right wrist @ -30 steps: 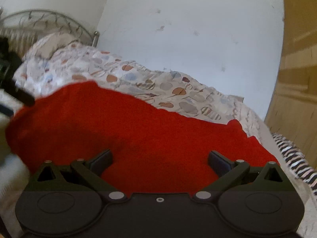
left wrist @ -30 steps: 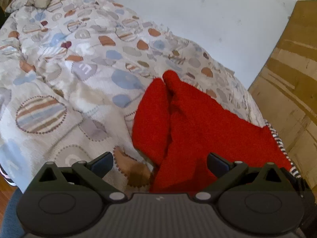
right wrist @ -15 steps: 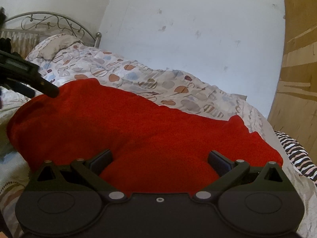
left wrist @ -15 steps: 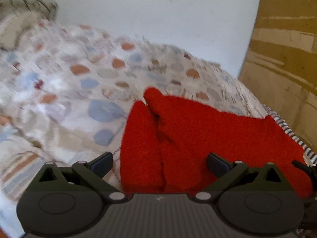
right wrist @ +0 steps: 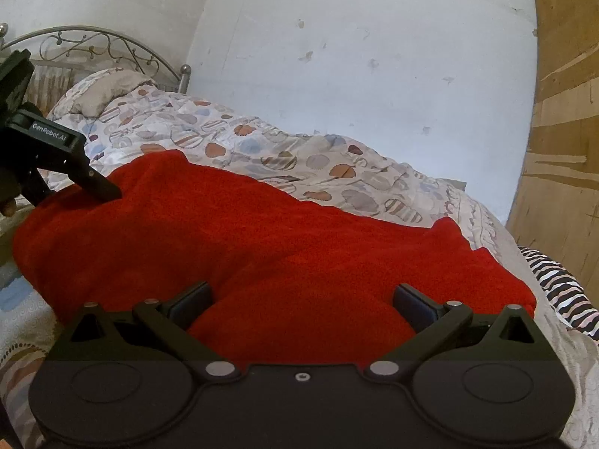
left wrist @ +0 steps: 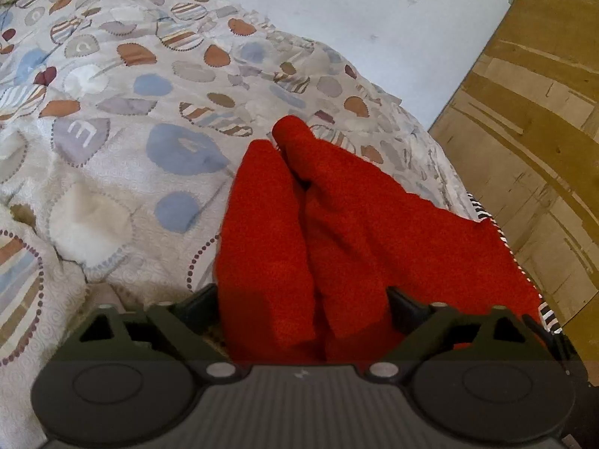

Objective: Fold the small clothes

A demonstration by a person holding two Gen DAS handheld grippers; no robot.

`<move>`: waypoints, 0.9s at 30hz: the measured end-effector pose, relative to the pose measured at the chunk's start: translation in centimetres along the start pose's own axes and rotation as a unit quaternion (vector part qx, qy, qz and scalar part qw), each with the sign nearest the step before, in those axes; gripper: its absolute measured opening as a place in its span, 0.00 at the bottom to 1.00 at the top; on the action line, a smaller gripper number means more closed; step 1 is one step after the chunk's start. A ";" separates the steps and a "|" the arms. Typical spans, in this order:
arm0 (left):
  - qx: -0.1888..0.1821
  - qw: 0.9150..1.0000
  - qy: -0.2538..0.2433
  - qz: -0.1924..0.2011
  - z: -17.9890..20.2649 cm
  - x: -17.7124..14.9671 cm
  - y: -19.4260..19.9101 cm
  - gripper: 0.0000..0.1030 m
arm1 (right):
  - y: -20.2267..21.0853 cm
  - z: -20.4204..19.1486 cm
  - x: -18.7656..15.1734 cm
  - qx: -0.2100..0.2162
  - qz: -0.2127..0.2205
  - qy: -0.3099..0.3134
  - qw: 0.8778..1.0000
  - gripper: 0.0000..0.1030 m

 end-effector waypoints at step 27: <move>0.054 0.996 -0.043 -0.056 6.6 4.8 2.9 0.26 | 2.3 -0.1 1.1 -0.016 0.011 0.000 1.000 1.00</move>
Point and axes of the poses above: each gripper's, at about its wrist camera, not at the fingertips, and y roughly against the way its jaws point, z to its right, x to its top, the point moved 5 cm from there along -y, roughly the way its jaws point, and after that the axes turned 7 degrees about x, right-handed, at the moved point
